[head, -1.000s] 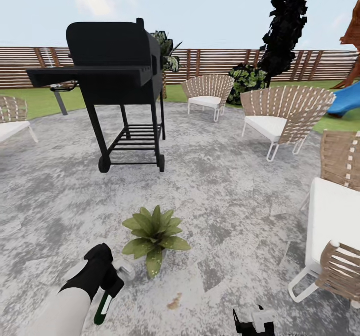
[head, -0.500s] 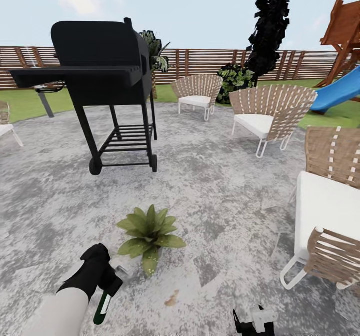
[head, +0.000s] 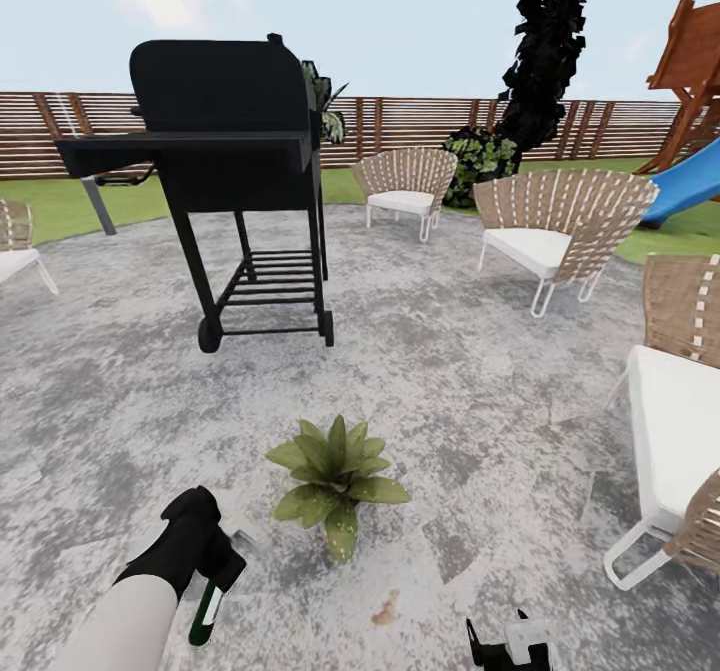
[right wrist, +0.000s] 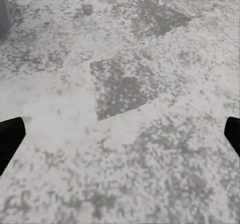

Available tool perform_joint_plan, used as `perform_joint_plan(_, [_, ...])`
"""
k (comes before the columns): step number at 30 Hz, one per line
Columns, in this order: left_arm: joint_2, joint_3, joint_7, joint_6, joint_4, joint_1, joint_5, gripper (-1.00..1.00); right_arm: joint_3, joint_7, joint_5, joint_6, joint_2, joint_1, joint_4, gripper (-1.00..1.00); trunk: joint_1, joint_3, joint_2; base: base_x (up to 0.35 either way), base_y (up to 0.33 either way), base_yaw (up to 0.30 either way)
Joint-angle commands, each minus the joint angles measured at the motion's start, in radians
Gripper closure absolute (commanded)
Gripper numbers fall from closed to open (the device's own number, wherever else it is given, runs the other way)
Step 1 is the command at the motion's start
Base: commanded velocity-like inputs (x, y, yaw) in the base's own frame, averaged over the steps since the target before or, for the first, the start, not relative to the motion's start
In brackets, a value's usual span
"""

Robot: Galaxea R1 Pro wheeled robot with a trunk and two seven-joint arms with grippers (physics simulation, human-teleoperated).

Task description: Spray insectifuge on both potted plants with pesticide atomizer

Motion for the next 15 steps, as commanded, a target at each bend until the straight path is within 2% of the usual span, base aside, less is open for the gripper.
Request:
perform_joint_plan(1, [-0.001, 0.004, -0.006, 0.004, -0.001, -0.001, -0.006, 1.00, 0.009, -0.002, -0.008, -0.003, 0.000, 0.000, 0.000, -1.00, 0.000, -0.001, 0.000, 0.237, 0.235, -0.116])
perform_joint_plan(8, [-0.001, 0.005, -0.006, 0.003, -0.001, -0.001, -0.006, 1.00, 0.009, -0.002, -0.008, -0.003, 0.000, 0.000, 0.000, -1.00, 0.000, 0.003, 0.000, 0.234, 0.217, -0.217])
perform_joint_plan(15, [-0.003, 0.003, -0.007, 0.002, 0.001, -0.001, -0.005, 1.00, 0.009, -0.001, -0.008, -0.003, 0.000, 0.000, 0.000, -1.00, 0.000, 0.004, 0.000, 0.057, 0.033, -0.029])
